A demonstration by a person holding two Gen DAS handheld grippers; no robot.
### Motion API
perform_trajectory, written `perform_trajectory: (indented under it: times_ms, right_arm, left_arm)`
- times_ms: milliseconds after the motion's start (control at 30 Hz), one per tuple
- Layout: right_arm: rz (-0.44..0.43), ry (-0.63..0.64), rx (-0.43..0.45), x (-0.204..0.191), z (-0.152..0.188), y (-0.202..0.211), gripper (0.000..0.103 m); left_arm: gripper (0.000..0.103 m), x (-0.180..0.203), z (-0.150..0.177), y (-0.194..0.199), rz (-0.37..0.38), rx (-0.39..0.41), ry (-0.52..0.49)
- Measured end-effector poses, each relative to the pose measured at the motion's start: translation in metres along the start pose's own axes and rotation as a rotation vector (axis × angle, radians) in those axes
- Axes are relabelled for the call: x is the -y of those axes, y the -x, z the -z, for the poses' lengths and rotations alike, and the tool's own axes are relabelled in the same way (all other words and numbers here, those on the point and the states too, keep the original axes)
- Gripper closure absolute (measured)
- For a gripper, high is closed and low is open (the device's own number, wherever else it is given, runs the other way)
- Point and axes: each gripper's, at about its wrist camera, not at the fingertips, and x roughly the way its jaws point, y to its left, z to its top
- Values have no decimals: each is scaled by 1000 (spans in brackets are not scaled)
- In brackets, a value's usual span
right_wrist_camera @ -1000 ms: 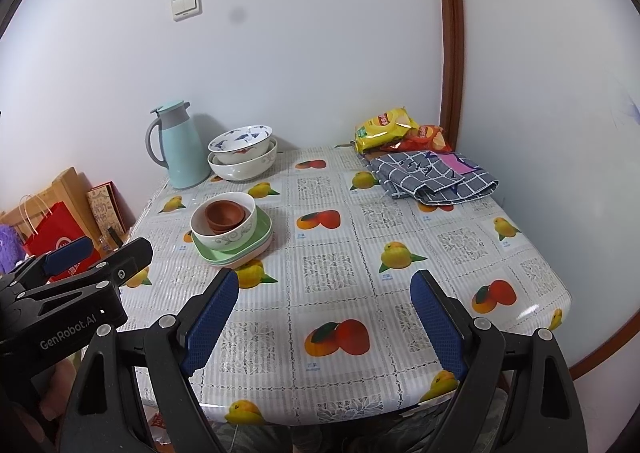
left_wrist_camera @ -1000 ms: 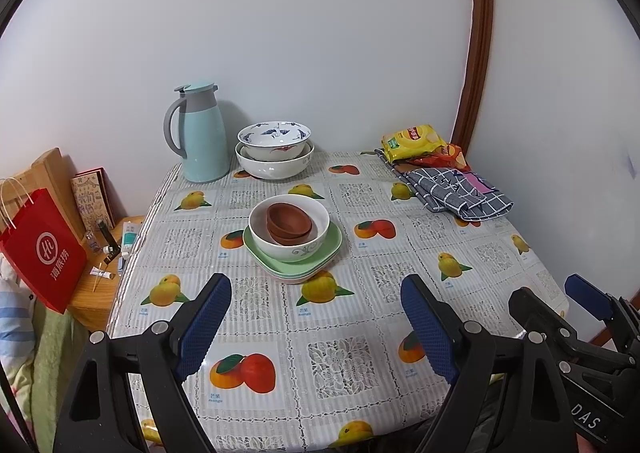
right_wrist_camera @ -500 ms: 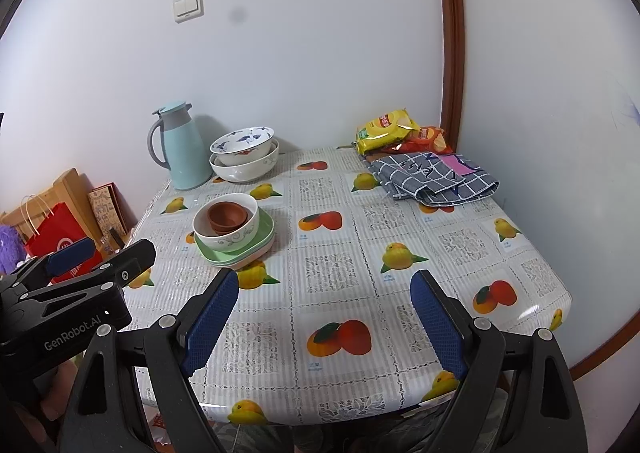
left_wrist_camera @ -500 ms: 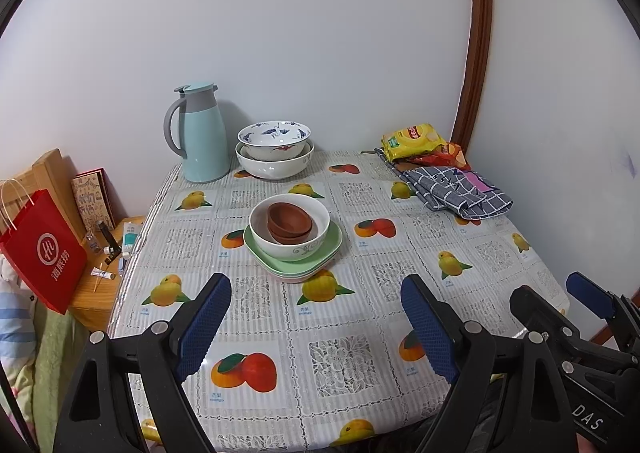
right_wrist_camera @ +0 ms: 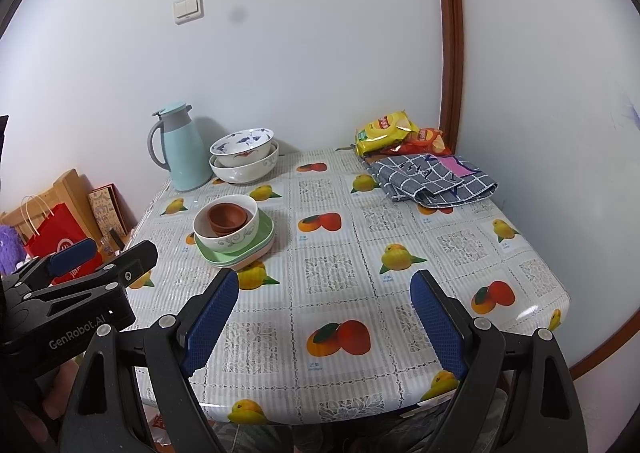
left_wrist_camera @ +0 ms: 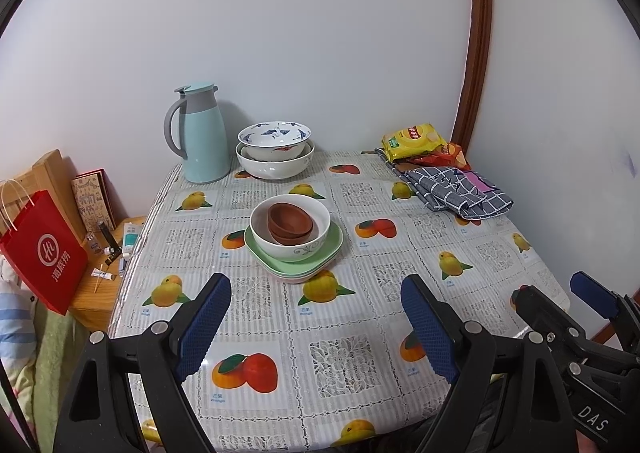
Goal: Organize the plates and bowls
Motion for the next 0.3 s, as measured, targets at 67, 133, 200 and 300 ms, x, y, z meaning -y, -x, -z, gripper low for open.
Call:
perform_trajectory:
  times_ms: [67,133,200,300]
  right_arm:
    - [-1,0,1,1,0,2,16]
    - [-1,2,1,1,1,1,16]
    - [-3,5,-3,1,1,-1,16]
    - [-6,7,-13,0,2,-6,16]
  left_arm:
    - [17,-1,0,-1,-1,0,1]
    - [17,-1,0,-2,2,-2,0]
    - [17,0,0,-2,-5,0,0]
    - [17,-1,1,-8,-3,-3,1]
